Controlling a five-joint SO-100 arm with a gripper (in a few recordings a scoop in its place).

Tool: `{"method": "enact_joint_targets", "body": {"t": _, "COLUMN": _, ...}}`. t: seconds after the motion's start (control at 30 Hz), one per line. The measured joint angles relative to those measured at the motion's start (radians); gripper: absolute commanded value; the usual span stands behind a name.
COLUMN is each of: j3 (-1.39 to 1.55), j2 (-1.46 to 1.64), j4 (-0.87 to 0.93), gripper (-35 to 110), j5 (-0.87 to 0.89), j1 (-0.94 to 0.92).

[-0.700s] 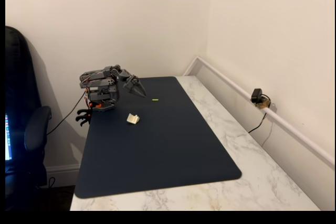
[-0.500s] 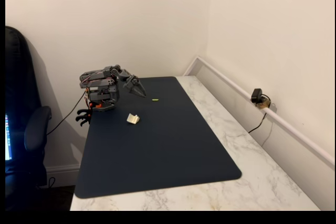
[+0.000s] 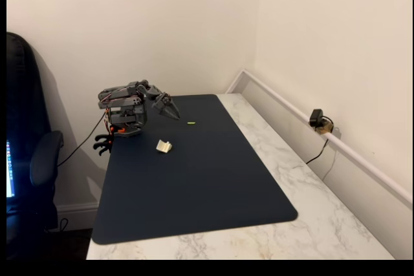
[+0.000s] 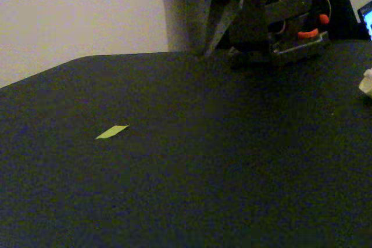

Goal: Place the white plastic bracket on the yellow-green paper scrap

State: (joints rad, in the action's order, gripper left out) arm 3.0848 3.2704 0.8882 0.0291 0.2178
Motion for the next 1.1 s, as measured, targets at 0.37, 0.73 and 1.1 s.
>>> {"method": "enact_joint_targets", "body": {"t": 0.37, "j3": 0.000, "j2": 0.000, "j4": 0.000, "gripper": 0, "j5": 0.000, "j1": 0.000}}
{"method": "enact_joint_targets", "body": {"t": 0.73, "j3": 0.000, "j2": 0.000, "j4": 0.000, "gripper": 0, "j5": 0.021, "j1": -0.017}}
{"method": "enact_joint_targets", "body": {"t": 1.1, "j3": -0.040, "j2": 0.000, "j4": -0.115, "gripper": 0, "j5": 0.190, "j1": 0.026}}
